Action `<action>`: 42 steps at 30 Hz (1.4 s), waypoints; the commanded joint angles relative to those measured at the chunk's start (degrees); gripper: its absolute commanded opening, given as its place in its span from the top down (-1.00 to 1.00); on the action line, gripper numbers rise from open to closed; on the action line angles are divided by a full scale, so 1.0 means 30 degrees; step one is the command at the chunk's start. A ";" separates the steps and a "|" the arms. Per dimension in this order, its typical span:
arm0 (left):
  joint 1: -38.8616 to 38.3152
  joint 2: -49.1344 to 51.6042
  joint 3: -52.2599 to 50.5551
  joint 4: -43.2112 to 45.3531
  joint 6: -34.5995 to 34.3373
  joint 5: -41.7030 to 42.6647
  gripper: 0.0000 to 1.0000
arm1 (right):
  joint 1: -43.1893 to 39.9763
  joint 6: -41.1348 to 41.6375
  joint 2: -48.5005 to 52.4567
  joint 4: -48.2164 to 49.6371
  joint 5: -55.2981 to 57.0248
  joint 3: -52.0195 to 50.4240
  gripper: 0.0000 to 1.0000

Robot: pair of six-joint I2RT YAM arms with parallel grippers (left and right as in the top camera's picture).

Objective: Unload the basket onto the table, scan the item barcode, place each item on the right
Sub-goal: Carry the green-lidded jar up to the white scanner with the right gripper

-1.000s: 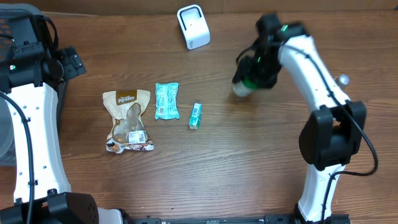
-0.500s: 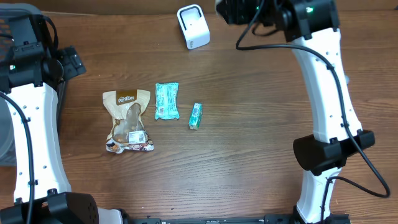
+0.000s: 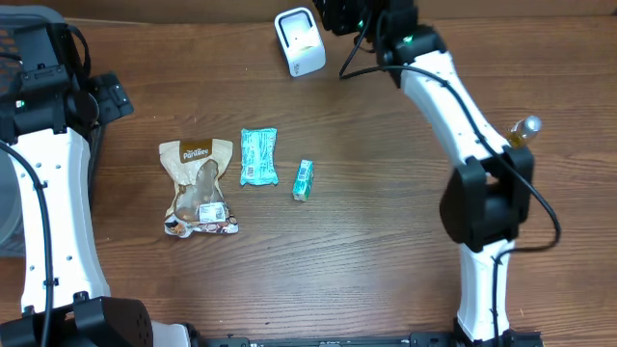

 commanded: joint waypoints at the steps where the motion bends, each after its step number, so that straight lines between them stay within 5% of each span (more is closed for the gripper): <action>1: 0.0102 0.0000 0.0211 0.0051 0.0058 0.0015 -0.99 | 0.0408 -0.0095 0.1202 0.1909 0.0029 -0.0080 0.39; 17: 0.0102 0.0000 0.0211 0.0044 0.0058 0.0015 -0.99 | 0.2200 0.0058 0.5136 0.9362 0.2259 -0.0087 0.38; 42: 0.0102 0.0000 0.0211 0.0051 0.0058 0.0015 -0.99 | 0.2178 0.0124 0.4634 1.0156 0.3235 0.0000 0.40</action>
